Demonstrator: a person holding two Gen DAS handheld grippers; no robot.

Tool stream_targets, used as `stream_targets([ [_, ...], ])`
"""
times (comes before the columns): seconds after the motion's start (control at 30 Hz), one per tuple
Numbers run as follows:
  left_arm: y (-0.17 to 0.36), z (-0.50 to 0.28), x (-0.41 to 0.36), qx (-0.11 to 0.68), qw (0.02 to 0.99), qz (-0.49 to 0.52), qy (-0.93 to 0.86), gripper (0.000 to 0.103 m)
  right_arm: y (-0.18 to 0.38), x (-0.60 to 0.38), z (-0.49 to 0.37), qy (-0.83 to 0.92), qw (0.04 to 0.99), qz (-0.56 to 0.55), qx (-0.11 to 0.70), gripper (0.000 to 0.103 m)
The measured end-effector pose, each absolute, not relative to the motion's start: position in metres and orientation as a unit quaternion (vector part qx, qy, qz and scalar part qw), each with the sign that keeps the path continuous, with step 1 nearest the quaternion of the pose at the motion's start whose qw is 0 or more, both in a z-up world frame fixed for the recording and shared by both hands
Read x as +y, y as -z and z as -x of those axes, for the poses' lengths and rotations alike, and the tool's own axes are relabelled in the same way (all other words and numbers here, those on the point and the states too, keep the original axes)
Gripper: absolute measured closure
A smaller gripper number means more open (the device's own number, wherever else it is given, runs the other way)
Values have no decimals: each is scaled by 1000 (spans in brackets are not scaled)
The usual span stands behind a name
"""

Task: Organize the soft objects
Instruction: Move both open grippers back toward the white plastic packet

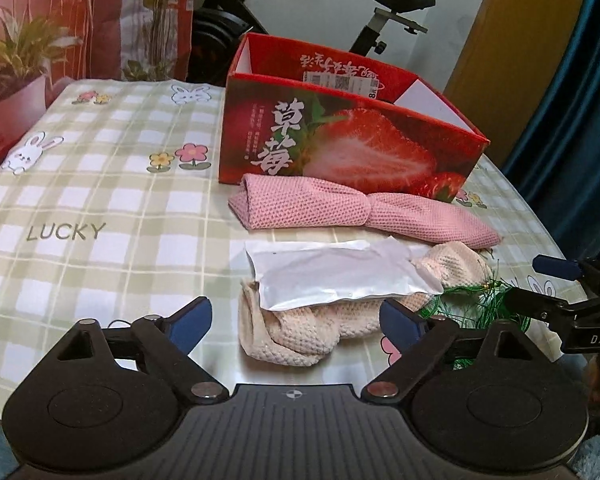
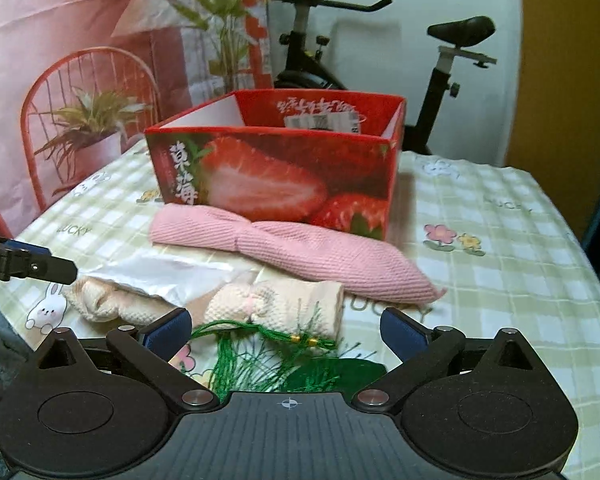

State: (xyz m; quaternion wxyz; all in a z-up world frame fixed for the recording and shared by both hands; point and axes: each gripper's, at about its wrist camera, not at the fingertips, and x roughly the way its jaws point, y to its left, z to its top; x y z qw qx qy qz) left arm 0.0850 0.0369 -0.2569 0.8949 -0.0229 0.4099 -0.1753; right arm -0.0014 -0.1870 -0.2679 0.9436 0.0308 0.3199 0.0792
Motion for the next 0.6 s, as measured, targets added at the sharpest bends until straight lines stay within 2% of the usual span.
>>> stream_targets([
  [0.27,262,-98,40,417,892,42,168,15,267,-181,-24,-98,940,-34,326,8],
  [0.4,261,-109,34,414,892,36,177,26,266,-170,-46,-112,941,-32,319,16],
  [0.6,266,-127,31,421,889,38,177,30,274,-150,-77,-128,936,-25,327,20],
])
